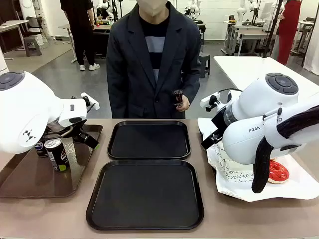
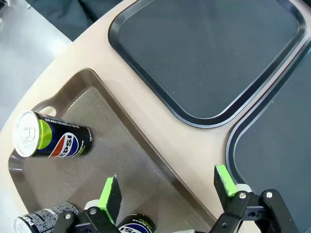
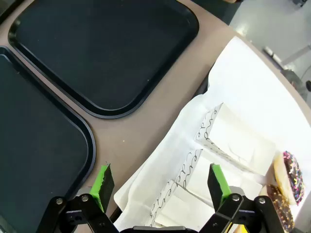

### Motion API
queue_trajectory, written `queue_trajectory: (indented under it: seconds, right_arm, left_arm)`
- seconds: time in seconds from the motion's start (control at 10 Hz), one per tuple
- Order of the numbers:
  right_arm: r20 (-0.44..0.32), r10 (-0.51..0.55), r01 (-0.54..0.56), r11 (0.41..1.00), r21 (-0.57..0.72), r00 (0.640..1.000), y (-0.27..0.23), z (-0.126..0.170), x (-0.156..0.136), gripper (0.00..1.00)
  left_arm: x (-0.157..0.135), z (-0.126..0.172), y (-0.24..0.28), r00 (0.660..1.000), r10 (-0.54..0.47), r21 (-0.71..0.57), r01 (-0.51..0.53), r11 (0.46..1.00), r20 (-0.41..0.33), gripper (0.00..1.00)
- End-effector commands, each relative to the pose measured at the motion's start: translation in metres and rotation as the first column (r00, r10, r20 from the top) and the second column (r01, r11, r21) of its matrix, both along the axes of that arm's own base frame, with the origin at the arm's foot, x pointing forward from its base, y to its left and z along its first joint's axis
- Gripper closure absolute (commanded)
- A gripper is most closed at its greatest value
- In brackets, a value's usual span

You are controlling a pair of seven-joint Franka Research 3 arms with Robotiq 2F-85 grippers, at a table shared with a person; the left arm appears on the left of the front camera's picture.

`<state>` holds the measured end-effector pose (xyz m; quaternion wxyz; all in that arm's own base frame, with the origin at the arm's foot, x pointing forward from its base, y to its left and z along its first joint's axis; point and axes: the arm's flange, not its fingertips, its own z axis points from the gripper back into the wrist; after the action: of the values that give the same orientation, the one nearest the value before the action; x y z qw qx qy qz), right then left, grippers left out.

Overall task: Set up donuts and drinks on trays.
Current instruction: Pick up one Pepsi coke and place it on the Flat Tray.

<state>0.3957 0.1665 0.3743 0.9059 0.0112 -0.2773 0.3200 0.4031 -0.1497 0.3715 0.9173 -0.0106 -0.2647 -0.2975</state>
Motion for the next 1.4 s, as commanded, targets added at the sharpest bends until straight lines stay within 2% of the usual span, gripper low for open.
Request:
queue_trajectory:
  seconds: [0.0, 1.3]
  right_arm:
    - [0.0, 0.0, 0.0, 1.0, 0.0, 1.0, 0.0, 0.0, 0.0, 0.0]
    - [0.0, 0.0, 0.0, 1.0, 0.0, 1.0, -0.0001, 0.0, 0.0, 0.0]
  left_arm:
    - [0.0, 0.0, 0.0, 1.0, 0.0, 0.0, 0.0, 1.0, 0.0, 0.0]
    - [0.0, 0.0, 0.0, 1.0, 0.0, 0.0, 0.0, 1.0, 0.0, 0.0]
